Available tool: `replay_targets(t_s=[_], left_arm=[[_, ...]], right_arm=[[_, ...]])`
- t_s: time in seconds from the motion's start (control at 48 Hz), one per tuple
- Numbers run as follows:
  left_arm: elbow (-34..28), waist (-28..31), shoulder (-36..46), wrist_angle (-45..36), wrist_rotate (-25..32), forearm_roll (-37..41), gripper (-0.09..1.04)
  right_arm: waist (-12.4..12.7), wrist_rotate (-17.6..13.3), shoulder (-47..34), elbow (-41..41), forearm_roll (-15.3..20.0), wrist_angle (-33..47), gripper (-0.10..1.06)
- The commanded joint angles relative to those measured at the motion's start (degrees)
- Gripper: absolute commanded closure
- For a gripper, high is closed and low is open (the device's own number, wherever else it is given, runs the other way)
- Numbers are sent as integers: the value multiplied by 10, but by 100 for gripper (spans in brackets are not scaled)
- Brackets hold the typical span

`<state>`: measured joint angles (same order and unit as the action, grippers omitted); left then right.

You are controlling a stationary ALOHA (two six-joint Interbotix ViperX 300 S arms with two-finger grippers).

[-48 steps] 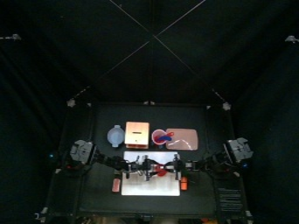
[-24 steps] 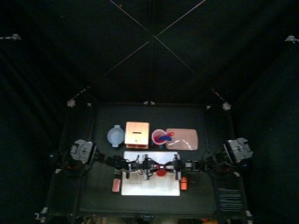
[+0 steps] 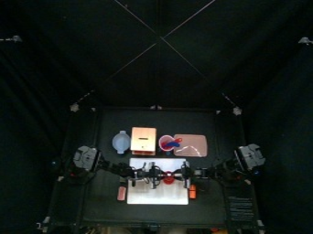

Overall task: Get the cutter from the drawer then cut the dough then place the extra dough in the bowl
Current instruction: Cut the dough

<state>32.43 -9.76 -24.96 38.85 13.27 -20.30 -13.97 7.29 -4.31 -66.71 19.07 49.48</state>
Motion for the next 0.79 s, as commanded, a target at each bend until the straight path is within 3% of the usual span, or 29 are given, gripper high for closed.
replay_targets(t_s=[0.021, 0.292, 0.542, 0.792], left_arm=[[-4, -1, 11, -4, 1, 1, 40], [-3, -2, 6, -21, 1, 1, 41], [-3, -2, -10, -47, -4, 0, 41], [10, -25, -40, -46, -17, -20, 41]], right_arm=[[-3, -2, 17, -3, 5, -1, 38], [-1, 4, 17, -1, 5, -2, 52], [-5, -4, 10, -2, 13, -23, 54], [-47, -4, 2, -1, 76, -36, 54]])
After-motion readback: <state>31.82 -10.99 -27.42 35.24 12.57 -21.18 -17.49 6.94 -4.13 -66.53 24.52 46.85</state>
